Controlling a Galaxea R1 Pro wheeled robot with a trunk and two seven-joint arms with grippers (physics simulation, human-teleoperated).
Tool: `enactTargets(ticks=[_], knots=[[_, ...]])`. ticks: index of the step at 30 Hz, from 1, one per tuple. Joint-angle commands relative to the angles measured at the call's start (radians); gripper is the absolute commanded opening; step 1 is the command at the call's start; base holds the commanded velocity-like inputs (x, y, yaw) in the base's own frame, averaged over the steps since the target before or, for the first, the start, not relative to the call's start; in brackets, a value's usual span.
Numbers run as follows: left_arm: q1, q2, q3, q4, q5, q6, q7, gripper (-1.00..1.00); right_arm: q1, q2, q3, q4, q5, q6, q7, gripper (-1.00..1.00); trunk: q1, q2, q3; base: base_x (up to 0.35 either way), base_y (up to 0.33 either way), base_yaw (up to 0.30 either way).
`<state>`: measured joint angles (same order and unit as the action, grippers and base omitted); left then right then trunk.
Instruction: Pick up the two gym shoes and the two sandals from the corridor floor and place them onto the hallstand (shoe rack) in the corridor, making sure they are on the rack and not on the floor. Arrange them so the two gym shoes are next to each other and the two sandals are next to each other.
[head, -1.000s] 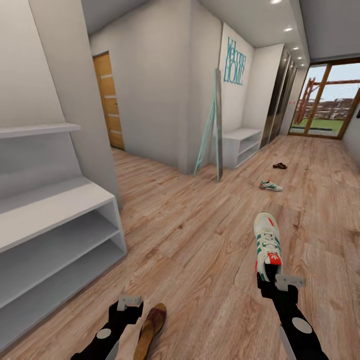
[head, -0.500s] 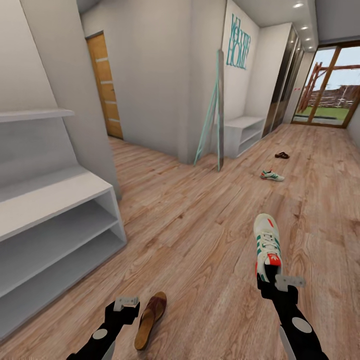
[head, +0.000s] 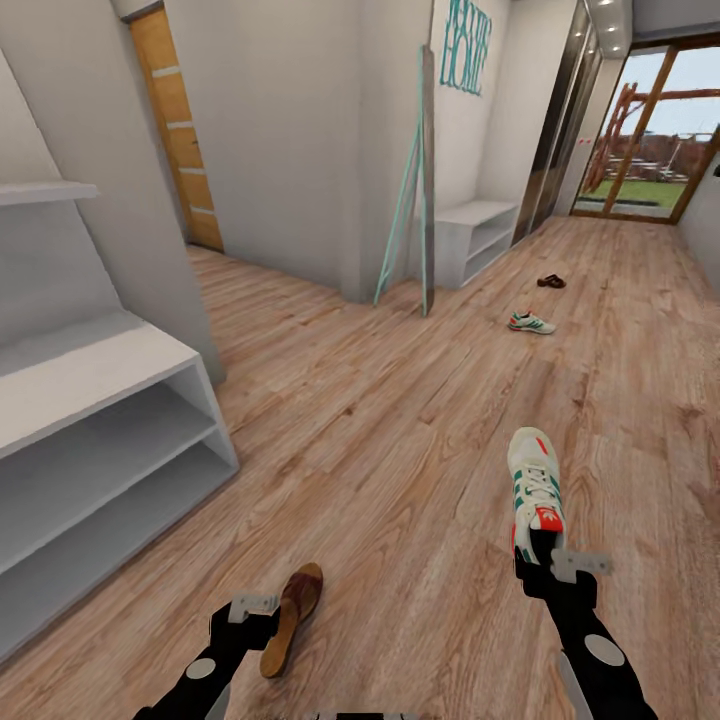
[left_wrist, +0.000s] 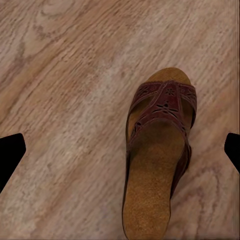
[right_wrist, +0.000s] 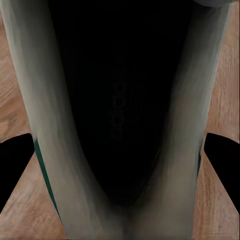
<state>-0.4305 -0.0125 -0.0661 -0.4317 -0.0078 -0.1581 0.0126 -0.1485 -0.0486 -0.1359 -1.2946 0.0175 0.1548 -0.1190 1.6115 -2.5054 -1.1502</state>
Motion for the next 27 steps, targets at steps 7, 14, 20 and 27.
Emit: enactTargets(ticks=[7,14,20,27], knots=[[-0.001,0.000,-0.003,0.001,-0.005,-0.004,0.001,1.00,0.000,0.000,0.002,-0.002,0.002,0.007,-0.004,-1.00,0.003,-0.002,-0.035,0.000,0.000,-0.232],[-0.001,0.000,-0.002,0.000,-0.007,-0.004,0.001,1.00,0.000,0.001,0.002,-0.002,0.002,0.008,-0.004,-1.00,0.006,-0.004,-0.070,0.000,0.000,-0.157],[-0.001,0.001,-0.001,-0.001,-0.007,-0.004,0.001,1.00,0.000,0.001,0.003,-0.005,0.002,0.008,-0.004,-1.00,0.009,-0.005,-0.095,0.000,0.000,-0.023],[-0.001,0.007,0.000,-0.002,-0.009,-0.007,0.001,1.00,0.000,0.001,0.004,-0.009,0.002,0.008,-0.004,-1.00,0.012,-0.007,-0.131,0.000,0.000,-0.002]])
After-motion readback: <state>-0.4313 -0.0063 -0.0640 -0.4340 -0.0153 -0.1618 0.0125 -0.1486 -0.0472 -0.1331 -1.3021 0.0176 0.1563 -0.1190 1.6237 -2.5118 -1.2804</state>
